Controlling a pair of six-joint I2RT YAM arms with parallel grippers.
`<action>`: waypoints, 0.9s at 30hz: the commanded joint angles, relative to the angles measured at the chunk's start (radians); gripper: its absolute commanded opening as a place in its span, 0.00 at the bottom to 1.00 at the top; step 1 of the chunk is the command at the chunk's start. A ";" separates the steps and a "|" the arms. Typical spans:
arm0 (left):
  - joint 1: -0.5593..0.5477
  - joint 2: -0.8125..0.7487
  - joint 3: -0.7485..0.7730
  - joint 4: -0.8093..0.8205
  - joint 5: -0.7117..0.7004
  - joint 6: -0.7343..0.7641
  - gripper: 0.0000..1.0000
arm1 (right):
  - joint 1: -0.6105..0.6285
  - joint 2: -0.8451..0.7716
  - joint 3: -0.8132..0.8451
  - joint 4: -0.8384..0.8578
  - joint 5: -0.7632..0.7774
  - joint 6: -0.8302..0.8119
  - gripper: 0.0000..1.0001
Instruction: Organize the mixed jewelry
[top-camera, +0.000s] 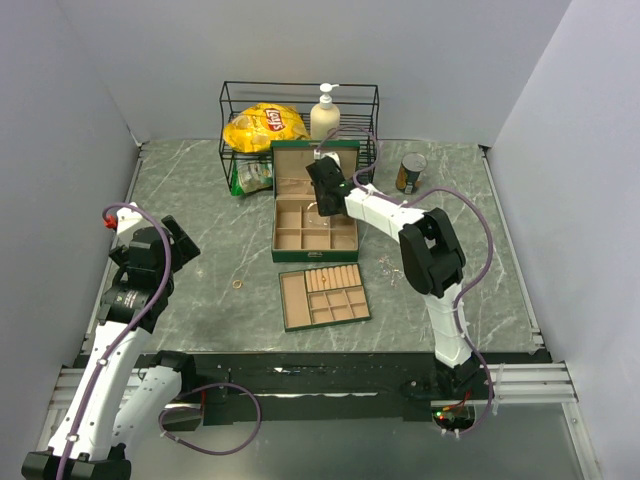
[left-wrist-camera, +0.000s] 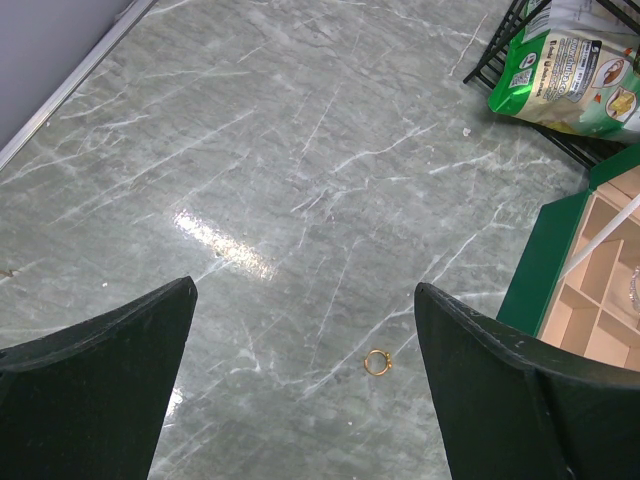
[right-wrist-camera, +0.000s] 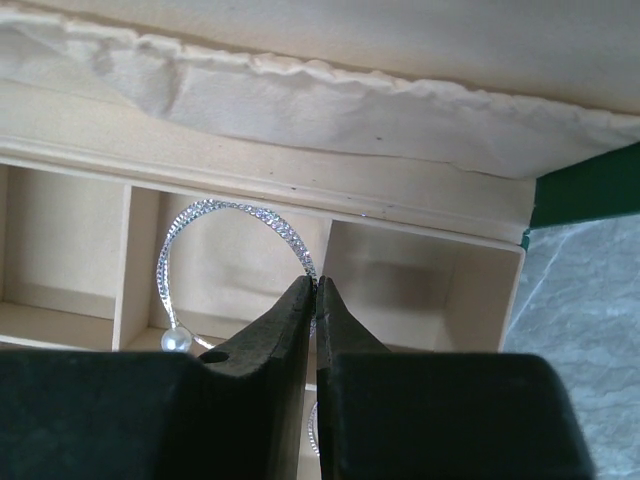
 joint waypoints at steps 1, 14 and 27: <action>0.003 -0.007 0.001 0.023 0.008 0.007 0.96 | 0.013 0.040 0.065 0.044 -0.009 -0.037 0.12; 0.003 -0.001 0.002 0.023 0.005 0.007 0.96 | 0.021 0.060 0.065 0.042 0.021 -0.060 0.26; 0.003 0.013 -0.005 0.040 0.035 0.023 0.96 | 0.023 -0.094 -0.004 0.084 -0.051 -0.051 0.44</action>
